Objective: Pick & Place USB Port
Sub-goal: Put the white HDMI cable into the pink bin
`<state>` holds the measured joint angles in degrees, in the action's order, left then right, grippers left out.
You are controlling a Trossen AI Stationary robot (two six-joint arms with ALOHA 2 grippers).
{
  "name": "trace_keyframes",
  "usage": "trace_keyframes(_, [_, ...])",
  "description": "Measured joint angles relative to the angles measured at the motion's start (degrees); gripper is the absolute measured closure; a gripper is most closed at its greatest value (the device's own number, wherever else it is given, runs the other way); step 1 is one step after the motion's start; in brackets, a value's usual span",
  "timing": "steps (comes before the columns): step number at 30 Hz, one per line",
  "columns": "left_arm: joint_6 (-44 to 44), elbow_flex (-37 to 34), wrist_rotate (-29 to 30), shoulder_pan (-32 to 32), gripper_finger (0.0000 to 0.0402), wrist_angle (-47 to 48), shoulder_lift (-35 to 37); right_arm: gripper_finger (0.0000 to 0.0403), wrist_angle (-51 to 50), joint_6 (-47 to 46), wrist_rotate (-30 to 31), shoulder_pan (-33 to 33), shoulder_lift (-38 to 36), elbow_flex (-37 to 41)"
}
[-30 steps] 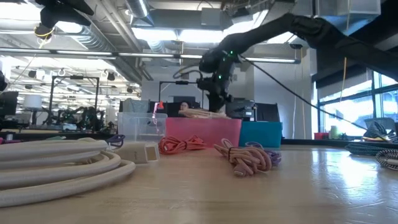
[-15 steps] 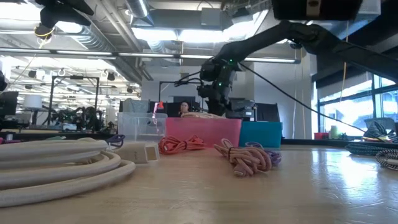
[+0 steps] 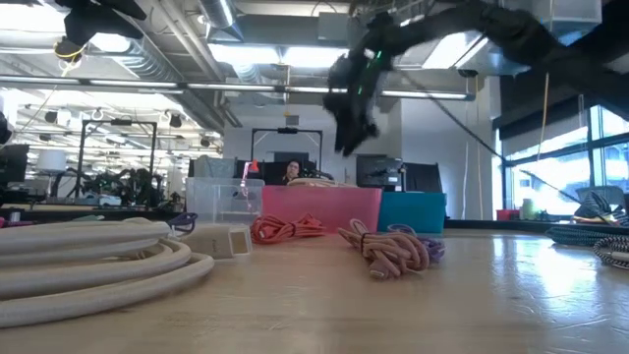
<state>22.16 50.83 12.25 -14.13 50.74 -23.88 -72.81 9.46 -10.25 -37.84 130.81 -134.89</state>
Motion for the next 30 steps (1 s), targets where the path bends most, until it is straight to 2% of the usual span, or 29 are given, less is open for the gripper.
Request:
trace_keyframes(7, [1.2,0.0,-0.6,0.0,0.0217,0.0,0.0,0.0206,-6.9,-0.5,-7.9,4.9,-13.5,-0.1])
trace_keyframes(11, [1.2,0.0,-1.0,0.0,0.0217,0.0,0.0,0.0206,-9.8,-4.8,-13.1,10.5,-20.2,-0.1])
trace_keyframes(14, [1.2,0.0,-1.6,0.0,0.0217,0.1,0.0,0.0206,-11.3,-7.9,-13.7,16.2,-23.7,-0.1])
trace_keyframes(18, [0.7,0.0,-3.5,0.0,0.0217,1.5,-1.2,0.0206,-11.4,-11.7,-7.8,24.7,-27.2,-0.1])
trace_keyframes(24, [-3.8,0.0,-13.0,0.2,0.0217,3.1,-11.7,0.0214,-11.3,-14.8,11.0,33.5,-28.5,-0.1])
trace_keyframes(27, [-7.0,0.0,-17.1,1.2,0.0217,3.0,-19.2,0.0222,-12.0,-15.9,14.0,35.1,-28.5,-0.1])
trace_keyframes(30, [-8.5,0.0,-17.8,3.1,0.0217,0.8,-26.5,0.023,-12.9,-17.9,14.1,35.5,-28.5,-0.1])
